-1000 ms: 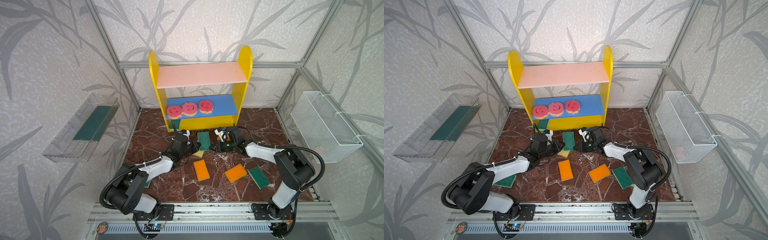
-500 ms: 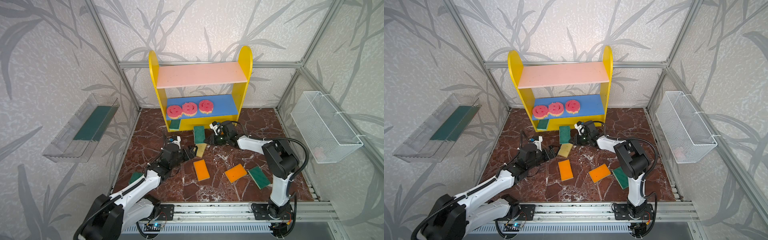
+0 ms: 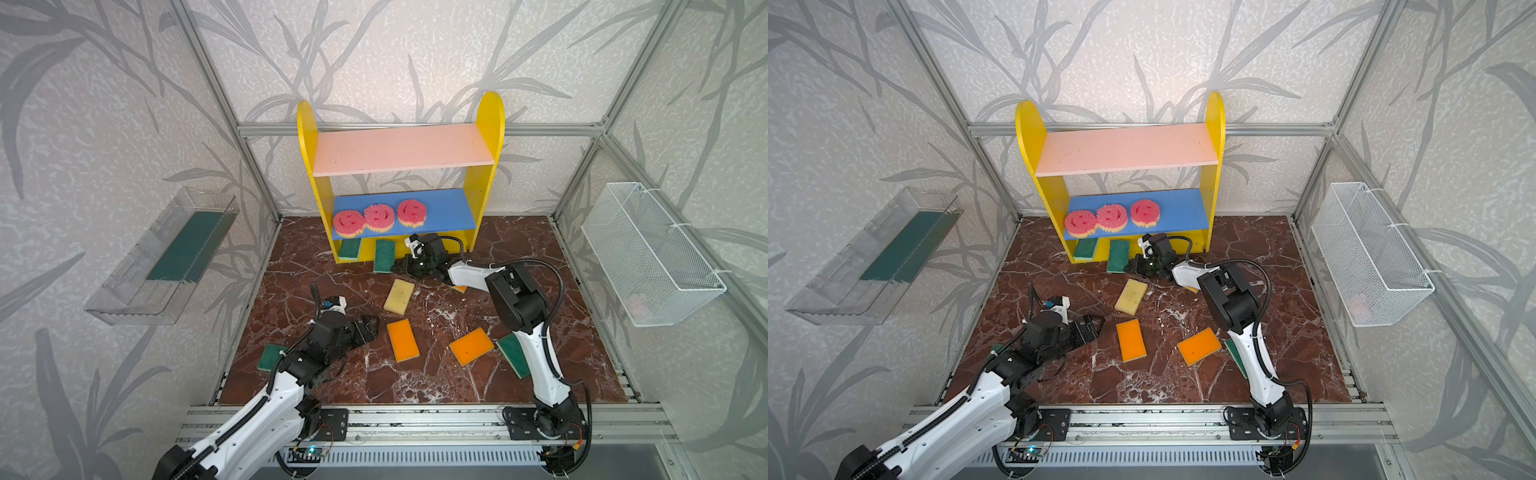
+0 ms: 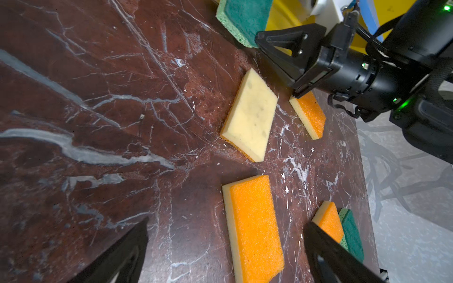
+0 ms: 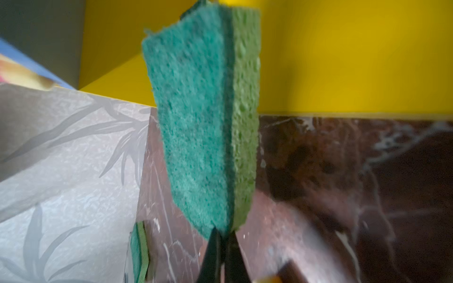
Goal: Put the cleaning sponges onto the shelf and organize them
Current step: 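Carry the sponge to the shelf base with the right gripper while the left draws back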
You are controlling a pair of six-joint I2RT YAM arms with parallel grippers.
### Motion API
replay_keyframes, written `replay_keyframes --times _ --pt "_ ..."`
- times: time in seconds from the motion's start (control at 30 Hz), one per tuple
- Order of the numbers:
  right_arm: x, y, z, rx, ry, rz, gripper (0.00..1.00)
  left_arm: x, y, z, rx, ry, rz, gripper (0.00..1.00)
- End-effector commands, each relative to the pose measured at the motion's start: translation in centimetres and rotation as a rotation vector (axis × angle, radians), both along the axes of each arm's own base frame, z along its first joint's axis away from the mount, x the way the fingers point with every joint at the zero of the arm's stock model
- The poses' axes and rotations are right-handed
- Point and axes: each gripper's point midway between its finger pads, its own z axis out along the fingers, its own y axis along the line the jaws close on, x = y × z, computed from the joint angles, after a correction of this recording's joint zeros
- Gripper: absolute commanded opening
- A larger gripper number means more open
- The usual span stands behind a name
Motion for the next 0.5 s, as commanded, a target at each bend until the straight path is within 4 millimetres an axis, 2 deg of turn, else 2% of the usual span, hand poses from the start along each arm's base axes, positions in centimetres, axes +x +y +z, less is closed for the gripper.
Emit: replay_keyframes --times 0.0,0.2,0.47 --pt "1.7 1.9 0.9 0.029 -0.017 -0.033 0.00 -0.8 0.7 -1.1 0.035 0.046 0.008 0.99" --pt "3.2 2.7 0.1 0.029 -0.004 -0.067 0.00 -1.3 0.6 -2.1 0.012 0.068 0.010 0.99" --pt "4.6 3.0 -0.3 0.029 -0.018 -0.098 0.00 -1.0 0.6 -1.7 0.025 0.060 0.006 0.99"
